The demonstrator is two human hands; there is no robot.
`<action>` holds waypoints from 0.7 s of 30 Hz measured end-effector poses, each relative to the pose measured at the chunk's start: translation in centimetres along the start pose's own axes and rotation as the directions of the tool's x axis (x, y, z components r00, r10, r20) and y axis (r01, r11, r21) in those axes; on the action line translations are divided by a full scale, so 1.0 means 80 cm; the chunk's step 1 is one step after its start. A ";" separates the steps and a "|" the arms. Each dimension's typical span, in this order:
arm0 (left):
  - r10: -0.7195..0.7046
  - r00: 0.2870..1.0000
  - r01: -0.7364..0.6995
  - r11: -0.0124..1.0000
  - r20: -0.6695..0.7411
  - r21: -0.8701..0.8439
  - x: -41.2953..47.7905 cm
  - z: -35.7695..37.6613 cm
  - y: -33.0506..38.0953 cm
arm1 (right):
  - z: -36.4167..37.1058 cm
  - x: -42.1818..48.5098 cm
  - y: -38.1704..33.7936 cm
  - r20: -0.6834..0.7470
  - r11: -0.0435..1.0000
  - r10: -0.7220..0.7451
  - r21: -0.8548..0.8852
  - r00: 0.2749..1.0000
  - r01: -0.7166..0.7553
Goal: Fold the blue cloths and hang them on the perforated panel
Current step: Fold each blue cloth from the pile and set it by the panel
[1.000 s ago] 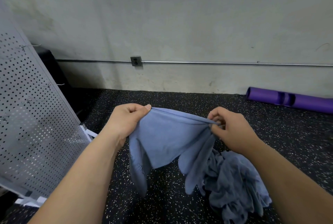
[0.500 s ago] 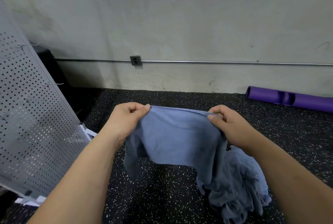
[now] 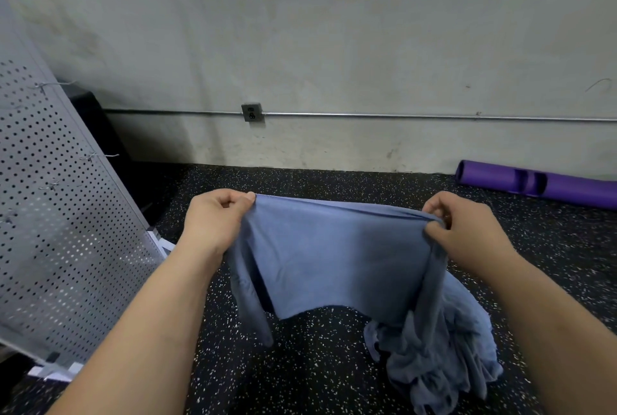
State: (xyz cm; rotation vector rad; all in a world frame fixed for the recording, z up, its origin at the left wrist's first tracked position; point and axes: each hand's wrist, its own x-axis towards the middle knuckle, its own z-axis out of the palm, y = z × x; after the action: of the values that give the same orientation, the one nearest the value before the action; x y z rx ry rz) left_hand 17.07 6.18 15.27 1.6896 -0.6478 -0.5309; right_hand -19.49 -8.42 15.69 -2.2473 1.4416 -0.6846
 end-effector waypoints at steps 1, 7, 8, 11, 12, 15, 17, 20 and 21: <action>-0.012 1.000 0.011 1.000 -0.029 -0.010 0.002 -0.002 -0.001 | -0.001 0.000 0.002 -0.010 1.000 0.004 -0.024 1.000 -0.004; -0.033 0.998 0.031 0.999 -0.057 -0.039 0.005 -0.005 0.001 | -0.004 0.007 0.013 0.065 0.997 -0.026 0.075 0.998 0.021; -0.040 0.998 0.038 0.998 -0.045 -0.041 0.004 -0.005 0.001 | -0.005 0.007 0.015 0.086 0.981 -0.033 0.193 0.996 0.016; -0.093 0.996 0.094 0.992 0.015 -0.079 0.005 -0.007 0.000 | -0.004 0.008 0.017 0.160 0.883 -0.048 0.469 0.986 -0.033; -0.112 0.992 0.116 0.989 0.051 -0.094 0.005 -0.007 0.000 | -0.001 0.009 0.018 0.173 0.861 -0.046 0.506 0.984 -0.048; -0.125 0.982 0.149 0.975 0.144 -0.166 0.003 -0.003 0.000 | 0.005 0.013 0.015 0.152 0.811 -0.024 0.581 0.988 -0.070; -0.120 0.971 0.167 0.960 0.208 -0.224 -0.004 0.003 0.006 | 0.005 0.012 0.007 0.125 0.797 -0.025 0.602 0.992 -0.056; -0.068 0.955 0.133 0.968 0.290 -0.214 -0.012 0.012 0.009 | 0.001 0.009 -0.003 0.135 0.805 -0.060 0.592 0.989 -0.032; -0.054 0.949 0.124 0.970 0.309 -0.211 -0.014 0.015 0.009 | 0.001 0.009 -0.005 0.154 0.819 -0.075 0.573 0.985 -0.027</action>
State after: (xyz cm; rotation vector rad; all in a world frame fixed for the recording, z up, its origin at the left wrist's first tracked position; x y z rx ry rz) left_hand 15.34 5.98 15.71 1.4370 -0.7006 -0.9072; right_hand -18.90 -8.90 16.00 -1.7947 0.9539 -0.7873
